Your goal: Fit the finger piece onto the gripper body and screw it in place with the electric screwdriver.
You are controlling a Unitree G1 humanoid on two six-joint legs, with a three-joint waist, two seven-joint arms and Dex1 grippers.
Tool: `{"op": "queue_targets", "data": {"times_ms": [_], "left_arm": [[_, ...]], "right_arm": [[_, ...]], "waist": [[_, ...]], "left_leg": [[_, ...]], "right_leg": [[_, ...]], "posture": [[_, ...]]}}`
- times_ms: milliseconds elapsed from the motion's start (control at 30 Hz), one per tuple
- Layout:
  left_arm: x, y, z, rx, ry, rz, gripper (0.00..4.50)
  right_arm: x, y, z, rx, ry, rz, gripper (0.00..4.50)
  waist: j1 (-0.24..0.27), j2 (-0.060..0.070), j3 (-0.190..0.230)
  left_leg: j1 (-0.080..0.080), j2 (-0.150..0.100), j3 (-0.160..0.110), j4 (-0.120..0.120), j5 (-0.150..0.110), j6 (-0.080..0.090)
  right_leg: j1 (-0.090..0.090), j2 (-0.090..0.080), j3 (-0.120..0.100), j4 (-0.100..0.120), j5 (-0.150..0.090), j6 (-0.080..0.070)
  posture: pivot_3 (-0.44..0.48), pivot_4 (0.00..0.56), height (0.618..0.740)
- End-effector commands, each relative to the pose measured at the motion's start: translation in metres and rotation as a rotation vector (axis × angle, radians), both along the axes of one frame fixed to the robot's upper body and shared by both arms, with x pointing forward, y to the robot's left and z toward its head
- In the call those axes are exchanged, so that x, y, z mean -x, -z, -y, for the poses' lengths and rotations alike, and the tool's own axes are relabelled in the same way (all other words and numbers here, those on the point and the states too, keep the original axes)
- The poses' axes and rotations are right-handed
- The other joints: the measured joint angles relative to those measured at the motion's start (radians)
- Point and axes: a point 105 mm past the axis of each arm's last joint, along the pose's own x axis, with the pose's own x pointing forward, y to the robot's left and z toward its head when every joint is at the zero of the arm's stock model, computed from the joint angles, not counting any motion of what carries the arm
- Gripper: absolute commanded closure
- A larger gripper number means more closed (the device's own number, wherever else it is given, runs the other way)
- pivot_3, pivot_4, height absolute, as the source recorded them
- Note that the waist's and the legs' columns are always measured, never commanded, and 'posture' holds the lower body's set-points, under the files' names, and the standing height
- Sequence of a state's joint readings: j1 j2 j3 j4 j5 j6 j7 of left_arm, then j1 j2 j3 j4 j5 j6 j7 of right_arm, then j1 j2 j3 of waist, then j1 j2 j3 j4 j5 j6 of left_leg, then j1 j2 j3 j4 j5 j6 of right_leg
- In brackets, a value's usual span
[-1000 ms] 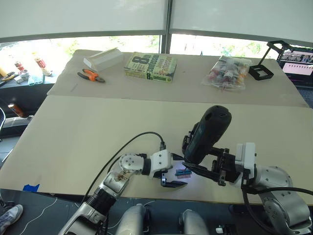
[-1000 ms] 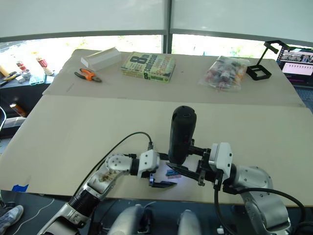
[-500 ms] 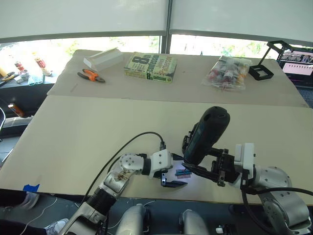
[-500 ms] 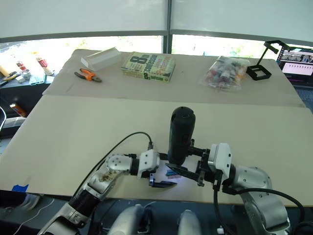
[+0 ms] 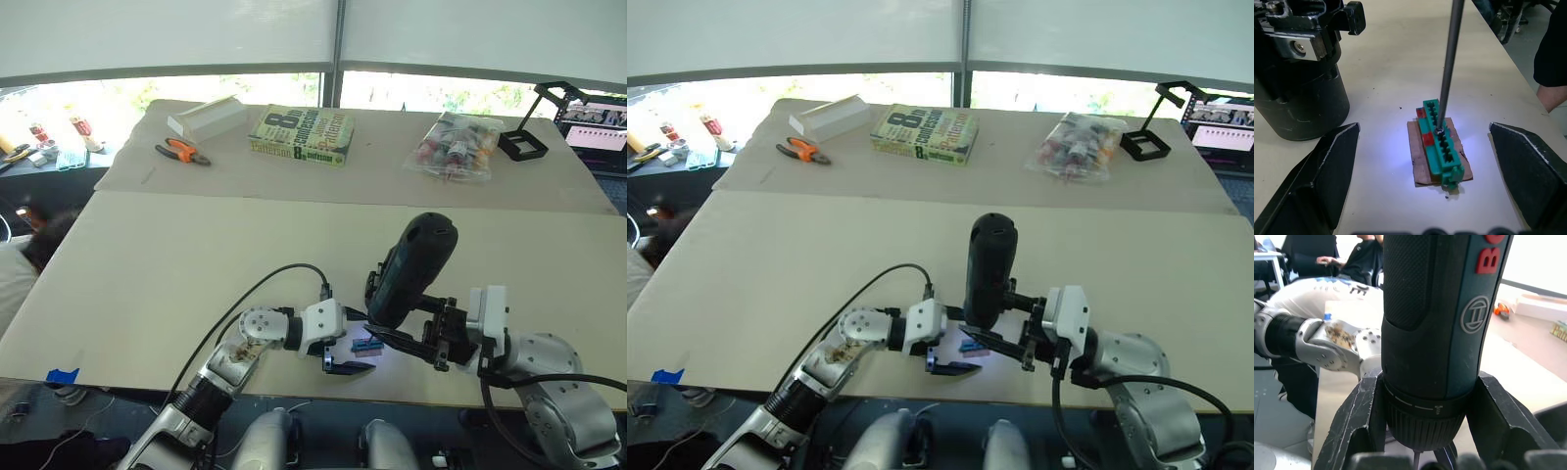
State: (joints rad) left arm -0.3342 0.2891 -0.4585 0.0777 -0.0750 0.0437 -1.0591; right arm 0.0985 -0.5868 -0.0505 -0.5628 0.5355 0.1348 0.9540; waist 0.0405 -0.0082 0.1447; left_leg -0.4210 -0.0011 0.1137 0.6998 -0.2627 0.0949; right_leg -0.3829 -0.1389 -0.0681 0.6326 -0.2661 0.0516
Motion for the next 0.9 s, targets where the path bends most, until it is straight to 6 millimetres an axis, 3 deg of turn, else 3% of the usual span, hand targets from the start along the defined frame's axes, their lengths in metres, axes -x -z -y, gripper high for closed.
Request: {"op": "queue_targets", "data": {"times_ms": [33, 433, 667, 900], "left_arm": [[0.006, 0.006, 0.003, -0.014, 0.012, -0.018, 0.01], [0.004, 0.005, 0.004, -0.014, 0.013, -0.015, 0.01], [0.000, 0.004, 0.000, -0.016, 0.004, -0.005, 0.01], [-0.008, -0.004, -0.019, -0.019, -0.021, 0.016, 0.01]], "right_arm": [[0.002, -0.004, 0.001, -0.002, -0.001, 0.033, 2.57], [0.003, 0.007, 0.003, 0.027, 0.009, -0.019, 2.57], [0.004, -0.014, 0.002, -0.014, 0.002, 0.071, 2.57], [0.008, -0.034, 0.006, -0.039, 0.001, 0.126, 2.57]], "waist": [[0.000, 0.000, 0.000], [0.000, 0.000, 0.000], [0.000, 0.000, 0.000], [-0.005, 0.000, 0.000]], "left_leg": [[0.000, 0.000, 0.000, 0.000, 0.000, 0.000], [0.004, 0.000, 0.000, -0.001, 0.000, 0.000], [0.005, 0.000, 0.000, -0.001, -0.001, 0.001], [0.005, 0.000, 0.000, -0.003, 0.000, 0.000]], "right_leg": [[0.000, 0.000, 0.000, 0.000, 0.000, 0.000], [0.001, -0.001, 0.000, -0.001, 0.000, 0.000], [0.002, -0.003, 0.000, -0.001, 0.000, 0.000], [0.002, -0.004, 0.000, -0.001, 0.000, 0.000]], "posture": [[0.000, 0.150, 0.740], [0.000, 0.150, 0.740], [0.000, 0.150, 0.740], [0.000, 0.150, 0.740]]}}
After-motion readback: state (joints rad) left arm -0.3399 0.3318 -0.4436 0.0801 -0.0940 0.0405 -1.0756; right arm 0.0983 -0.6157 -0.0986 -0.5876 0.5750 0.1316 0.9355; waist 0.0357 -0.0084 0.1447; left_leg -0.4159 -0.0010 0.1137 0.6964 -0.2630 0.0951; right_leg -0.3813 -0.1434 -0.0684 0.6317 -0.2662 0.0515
